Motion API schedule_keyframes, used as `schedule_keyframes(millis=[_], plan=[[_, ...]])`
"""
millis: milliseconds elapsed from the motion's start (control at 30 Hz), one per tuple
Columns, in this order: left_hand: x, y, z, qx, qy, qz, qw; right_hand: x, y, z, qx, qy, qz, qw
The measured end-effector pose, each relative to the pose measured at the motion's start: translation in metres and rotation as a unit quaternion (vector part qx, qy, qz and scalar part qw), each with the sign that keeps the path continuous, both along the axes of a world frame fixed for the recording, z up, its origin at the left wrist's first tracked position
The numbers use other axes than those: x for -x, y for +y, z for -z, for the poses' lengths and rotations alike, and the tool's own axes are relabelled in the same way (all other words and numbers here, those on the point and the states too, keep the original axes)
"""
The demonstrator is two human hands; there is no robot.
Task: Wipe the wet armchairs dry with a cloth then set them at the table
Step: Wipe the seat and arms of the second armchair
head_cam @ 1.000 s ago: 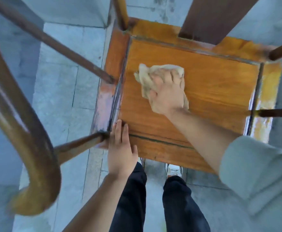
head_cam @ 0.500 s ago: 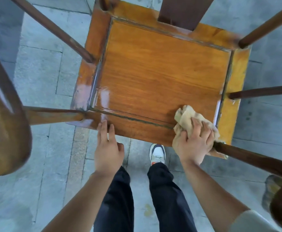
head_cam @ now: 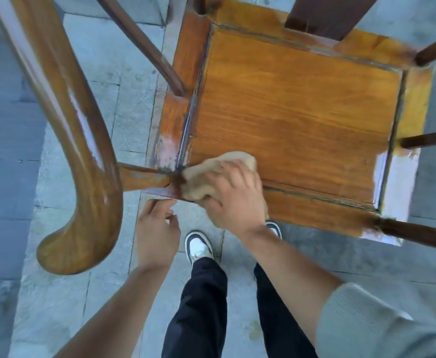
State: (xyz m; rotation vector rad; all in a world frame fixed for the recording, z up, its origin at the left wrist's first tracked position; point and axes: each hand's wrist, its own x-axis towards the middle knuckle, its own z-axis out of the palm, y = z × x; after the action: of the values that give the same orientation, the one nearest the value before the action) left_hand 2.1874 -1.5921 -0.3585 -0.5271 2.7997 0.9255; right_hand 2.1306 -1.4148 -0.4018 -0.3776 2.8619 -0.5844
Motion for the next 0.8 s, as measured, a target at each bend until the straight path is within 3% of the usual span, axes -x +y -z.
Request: schedule_keyframes(millis=[133, 233, 300, 367, 433, 500, 600, 700, 800], plan=[[0.01, 0.02, -0.008, -0.043, 0.04, 0.055, 0.997, -0.019, 0.047, -0.011, -0.036, -0.03, 0.284, 0.958], [0.023, 0.023, -0.003, -0.029, 0.069, 0.069, 0.995, -0.01, 0.009, -0.017, -0.08, -0.029, 0.328, 0.941], [0.029, 0.03, 0.003, -0.023, 0.081, 0.077, 0.993, -0.009, -0.007, -0.012, -0.046, -0.021, 0.254, 0.966], [0.033, 0.038, 0.011, -0.007, 0.084, 0.095, 0.992, -0.015, 0.002, 0.002, -0.011, -0.006, 0.099, 0.995], [0.037, 0.048, 0.015, 0.015, 0.07, 0.128, 0.989, -0.018, 0.035, 0.008, -0.009, 0.027, -0.02, 0.999], [0.04, 0.065, 0.021, 0.054, 0.051, 0.183, 0.98, -0.024, 0.082, 0.007, -0.031, 0.022, -0.02, 0.999], [0.042, 0.095, 0.024, 0.083, 0.009, 0.24, 0.967, -0.038, 0.16, -0.002, -0.041, 0.001, 0.182, 0.982], [0.051, 0.127, 0.022, 0.088, -0.016, 0.223, 0.971, -0.023, 0.218, -0.009, -0.032, -0.011, 0.439, 0.898], [0.049, 0.134, 0.022, 0.092, -0.028, 0.219, 0.971, 0.012, 0.215, -0.009, -0.075, 0.002, 0.519, 0.851]])
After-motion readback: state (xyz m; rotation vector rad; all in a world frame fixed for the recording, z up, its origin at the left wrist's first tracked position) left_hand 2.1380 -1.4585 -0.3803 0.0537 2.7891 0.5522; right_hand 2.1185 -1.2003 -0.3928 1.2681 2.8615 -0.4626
